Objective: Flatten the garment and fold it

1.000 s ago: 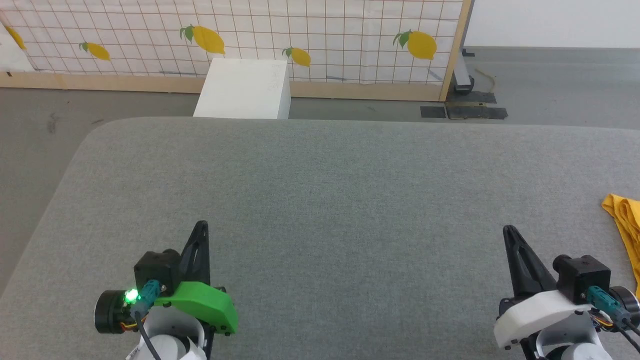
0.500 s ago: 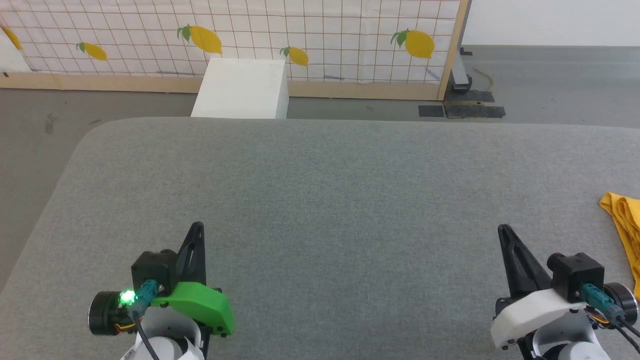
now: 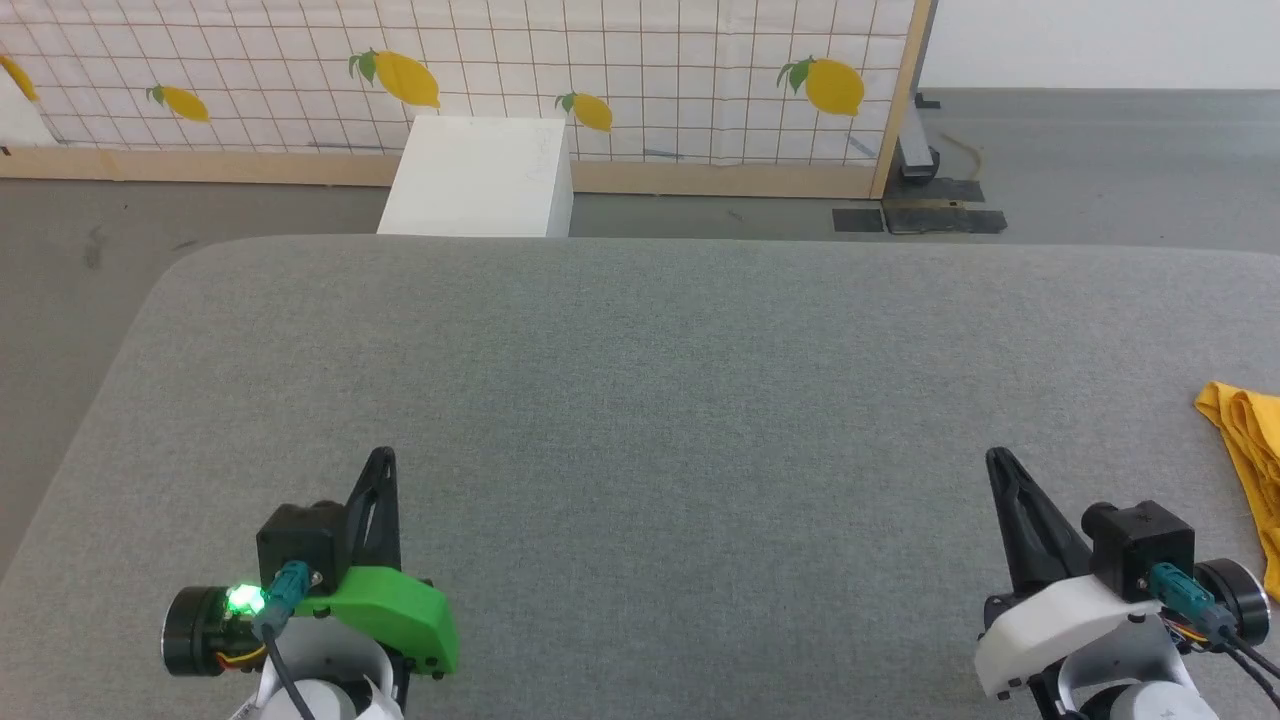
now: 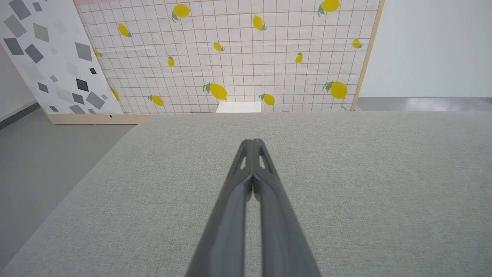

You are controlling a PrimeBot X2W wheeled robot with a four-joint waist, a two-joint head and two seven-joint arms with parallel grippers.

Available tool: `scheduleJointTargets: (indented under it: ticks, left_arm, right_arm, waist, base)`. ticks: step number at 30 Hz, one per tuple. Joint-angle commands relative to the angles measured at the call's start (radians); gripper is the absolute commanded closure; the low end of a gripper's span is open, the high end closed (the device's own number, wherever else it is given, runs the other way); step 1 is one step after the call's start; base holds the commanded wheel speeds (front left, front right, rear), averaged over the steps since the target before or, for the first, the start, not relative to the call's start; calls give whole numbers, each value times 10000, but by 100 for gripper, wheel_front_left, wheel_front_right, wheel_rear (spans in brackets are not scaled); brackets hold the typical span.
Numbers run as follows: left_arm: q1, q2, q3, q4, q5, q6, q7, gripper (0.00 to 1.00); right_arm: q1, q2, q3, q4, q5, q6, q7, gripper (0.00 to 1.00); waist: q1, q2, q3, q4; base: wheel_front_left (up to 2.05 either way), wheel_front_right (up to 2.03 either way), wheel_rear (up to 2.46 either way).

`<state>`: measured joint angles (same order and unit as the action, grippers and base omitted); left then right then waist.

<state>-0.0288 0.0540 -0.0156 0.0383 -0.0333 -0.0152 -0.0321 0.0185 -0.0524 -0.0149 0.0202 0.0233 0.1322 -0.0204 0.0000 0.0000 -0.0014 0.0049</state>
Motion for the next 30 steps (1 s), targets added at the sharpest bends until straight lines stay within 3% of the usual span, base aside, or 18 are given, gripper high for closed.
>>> scheduleJointTargets:
  ticks: [1, 30]
  left_arm:
    - [181, -34, 40, -99, 96, 100, 57, 100]
    - [288, -38, 156, -383, 333, 152, 321, 100]
  right_arm:
    - [-162, 20, 41, -86, -89, -14, 42, 100]
    - [-185, 22, 149, -202, -233, -15, 204, 100]
  waist:
    - [0, 0, 1, -4]
    - [0, 0, 14, -49]
  base:
    - [0, 0, 0]
    - [0, 0, 0]
